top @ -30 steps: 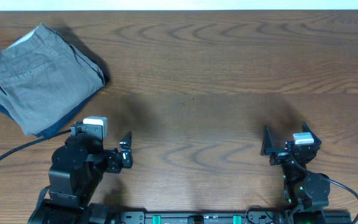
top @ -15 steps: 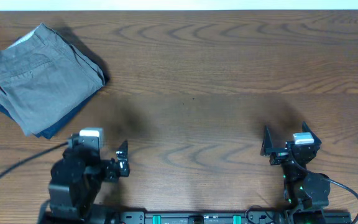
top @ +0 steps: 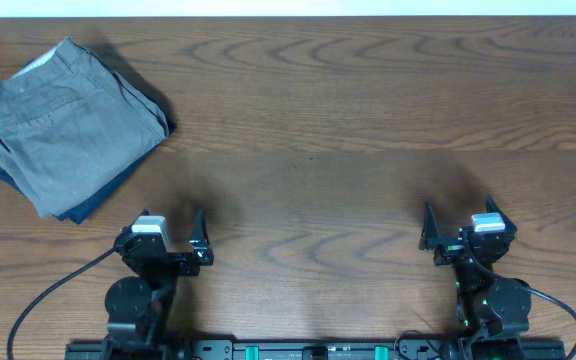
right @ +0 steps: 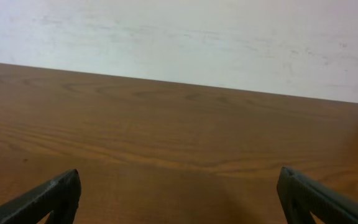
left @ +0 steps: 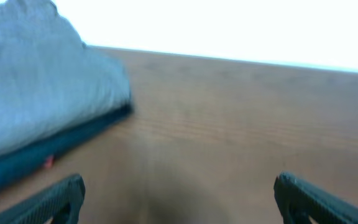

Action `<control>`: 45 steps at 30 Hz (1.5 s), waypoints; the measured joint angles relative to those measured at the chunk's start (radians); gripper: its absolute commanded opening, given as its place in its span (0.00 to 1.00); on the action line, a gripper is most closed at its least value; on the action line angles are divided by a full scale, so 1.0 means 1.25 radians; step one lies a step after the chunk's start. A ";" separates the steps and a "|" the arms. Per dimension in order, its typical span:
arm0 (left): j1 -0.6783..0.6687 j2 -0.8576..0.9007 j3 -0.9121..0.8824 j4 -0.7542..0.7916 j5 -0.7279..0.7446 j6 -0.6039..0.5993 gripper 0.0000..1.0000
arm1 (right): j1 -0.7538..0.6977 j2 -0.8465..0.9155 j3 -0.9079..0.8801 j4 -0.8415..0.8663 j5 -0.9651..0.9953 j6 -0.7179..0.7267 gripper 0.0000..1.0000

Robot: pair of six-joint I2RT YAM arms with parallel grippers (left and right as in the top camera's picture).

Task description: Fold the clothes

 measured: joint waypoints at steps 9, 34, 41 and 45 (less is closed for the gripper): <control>0.000 -0.002 -0.116 0.215 0.002 0.009 0.98 | 0.000 0.000 0.000 0.000 -0.001 0.000 0.99; 0.000 -0.002 -0.115 0.203 -0.001 0.009 0.98 | 0.000 0.000 0.000 0.000 -0.002 0.000 0.99; 0.000 -0.002 -0.115 0.203 -0.001 0.009 0.98 | 0.000 0.000 0.000 0.000 -0.002 0.000 0.99; 0.000 -0.002 -0.115 0.203 -0.001 0.009 0.98 | 0.000 0.000 0.000 0.000 -0.002 0.000 0.99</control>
